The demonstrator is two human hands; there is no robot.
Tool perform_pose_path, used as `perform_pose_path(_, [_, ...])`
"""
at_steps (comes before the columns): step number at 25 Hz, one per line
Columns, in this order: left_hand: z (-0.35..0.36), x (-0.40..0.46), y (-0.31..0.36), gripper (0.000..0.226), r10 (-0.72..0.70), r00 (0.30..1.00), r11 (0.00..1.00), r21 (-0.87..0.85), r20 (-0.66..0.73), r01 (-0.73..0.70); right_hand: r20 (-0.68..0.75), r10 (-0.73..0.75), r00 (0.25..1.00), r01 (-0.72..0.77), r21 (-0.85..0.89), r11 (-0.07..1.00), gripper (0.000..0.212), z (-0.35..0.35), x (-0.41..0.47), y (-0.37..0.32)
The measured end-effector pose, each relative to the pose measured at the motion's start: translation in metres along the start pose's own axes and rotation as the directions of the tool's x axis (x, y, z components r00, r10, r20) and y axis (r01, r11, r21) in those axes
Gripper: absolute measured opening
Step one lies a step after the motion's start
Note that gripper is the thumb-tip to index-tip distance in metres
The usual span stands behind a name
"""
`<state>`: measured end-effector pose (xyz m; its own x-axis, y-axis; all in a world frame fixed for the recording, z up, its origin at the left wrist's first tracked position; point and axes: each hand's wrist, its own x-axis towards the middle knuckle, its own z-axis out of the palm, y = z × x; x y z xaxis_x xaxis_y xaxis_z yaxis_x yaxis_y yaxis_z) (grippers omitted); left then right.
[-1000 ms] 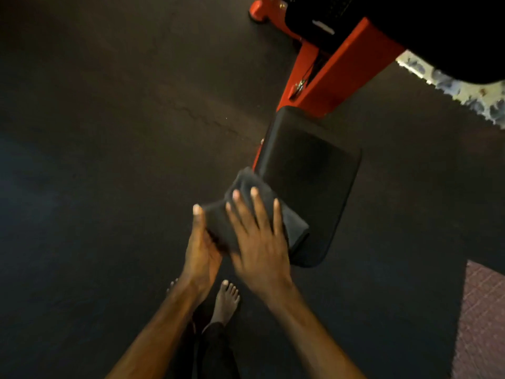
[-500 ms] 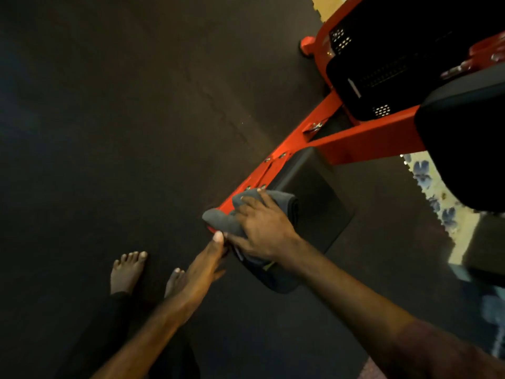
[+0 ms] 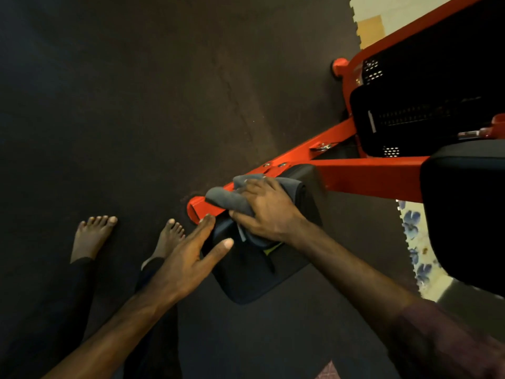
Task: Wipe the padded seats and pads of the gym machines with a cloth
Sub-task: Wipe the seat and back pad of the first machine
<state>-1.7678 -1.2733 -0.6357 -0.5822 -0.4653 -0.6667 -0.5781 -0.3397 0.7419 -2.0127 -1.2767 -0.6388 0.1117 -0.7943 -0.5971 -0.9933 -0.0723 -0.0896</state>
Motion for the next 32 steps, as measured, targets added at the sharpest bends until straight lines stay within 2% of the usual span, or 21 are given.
perform_pose_path(1, [0.002, 0.004, 0.003, 0.122, -0.006, 1.000, 0.999, 0.046, -0.003, 0.007, 0.009, -0.068, 0.998, 0.068, 0.025, 0.997, 0.066, -0.001, -0.003, 0.007])
perform_pose_path(2, [0.003, 0.007, 0.005, 0.122, -0.019, 1.000, 0.997, 0.074, 0.004, 0.019, 0.019, -0.053, 0.998, 0.052, 0.039, 0.998, 0.065, -0.007, 0.000, 0.023])
perform_pose_path(5, [0.004, 0.015, 0.008, 0.115, -0.033, 0.999, 0.992, 0.126, 0.031, 0.029, 0.025, 0.193, 0.981, -0.193, -0.014, 0.981, 0.070, -0.025, 0.017, 0.049])
perform_pose_path(6, [0.006, 0.019, 0.010, 0.115, -0.032, 0.999, 0.989, 0.144, 0.036, 0.026, 0.020, 0.166, 0.986, -0.165, -0.026, 0.986, 0.070, -0.023, 0.014, 0.046])
perform_pose_path(8, [0.007, 0.028, 0.015, 0.115, -0.037, 0.998, 0.984, 0.178, 0.041, 0.029, 0.012, -0.009, 1.000, 0.009, 0.009, 1.000, 0.068, -0.006, 0.003, 0.043])
perform_pose_path(9, [0.008, 0.033, 0.017, 0.116, -0.037, 0.998, 0.982, 0.187, 0.044, 0.029, 0.014, -0.042, 0.999, 0.041, 0.036, 0.999, 0.070, -0.006, -0.001, 0.050])
perform_pose_path(12, [0.009, 0.044, 0.021, 0.116, -0.029, 0.997, 0.980, 0.200, 0.070, 0.015, -0.032, 0.226, 0.974, -0.225, 0.031, 0.974, 0.079, -0.024, 0.010, 0.089])
perform_pose_path(13, [0.009, 0.047, 0.023, 0.114, -0.017, 0.997, 0.979, 0.202, 0.079, 0.001, -0.025, 0.241, 0.970, -0.240, 0.013, 0.971, 0.078, -0.028, 0.010, 0.093])
perform_pose_path(15, [0.013, 0.055, 0.030, 0.103, 0.025, 0.996, 0.976, 0.214, 0.080, -0.042, -0.013, 0.076, 0.997, -0.075, 0.027, 0.997, 0.069, -0.023, 0.002, 0.096])
perform_pose_path(16, [0.016, 0.059, 0.036, 0.096, 0.044, 0.996, 0.974, 0.219, 0.075, -0.059, -0.019, 0.003, 1.000, -0.002, 0.073, 0.997, 0.066, -0.021, -0.001, 0.099])
perform_pose_path(17, [0.019, 0.063, 0.042, 0.092, 0.054, 0.995, 0.972, 0.226, 0.078, -0.071, -0.026, 0.019, 0.999, -0.016, 0.121, 0.992, 0.063, -0.024, -0.002, 0.106])
perform_pose_path(20, [0.023, 0.073, 0.051, 0.098, 0.061, 0.992, 0.967, 0.240, 0.110, -0.086, -0.066, 0.318, 0.946, -0.285, 0.300, 0.910, 0.052, -0.025, 0.004, 0.131])
perform_pose_path(21, [0.024, 0.078, 0.053, 0.103, 0.055, 0.990, 0.967, 0.241, 0.130, -0.086, -0.096, 0.335, 0.937, -0.287, 0.336, 0.897, 0.053, -0.020, -0.002, 0.134])
perform_pose_path(23, [0.026, 0.085, 0.058, 0.105, 0.045, 0.985, 0.962, 0.259, 0.168, -0.088, -0.190, 0.301, 0.934, -0.190, 0.450, 0.872, 0.052, -0.008, -0.019, 0.134])
perform_pose_path(24, [0.027, 0.088, 0.059, 0.102, 0.046, 0.983, 0.959, 0.268, 0.176, -0.093, -0.222, 0.320, 0.921, -0.160, 0.534, 0.830, 0.048, -0.004, -0.028, 0.135])
perform_pose_path(26, [0.030, 0.091, 0.064, 0.102, 0.050, 0.982, 0.957, 0.272, 0.182, -0.099, -0.199, 0.430, 0.881, -0.207, 0.655, 0.727, 0.041, 0.000, -0.041, 0.137])
perform_pose_path(29, [0.030, 0.093, 0.075, 0.110, 0.040, 0.978, 0.961, 0.261, 0.203, -0.094, 0.002, 0.620, 0.785, -0.397, 0.769, 0.501, 0.024, -0.001, -0.046, 0.149])
perform_pose_path(31, [0.027, 0.094, 0.077, 0.120, 0.026, 0.975, 0.965, 0.249, 0.220, -0.082, 0.133, 0.627, 0.768, -0.426, 0.836, 0.345, 0.026, -0.009, -0.036, 0.160])
perform_pose_path(32, [0.026, 0.095, 0.077, 0.127, 0.018, 0.975, 0.969, 0.235, 0.222, -0.071, 0.161, 0.582, 0.797, -0.393, 0.871, 0.296, 0.022, -0.012, -0.030, 0.164])
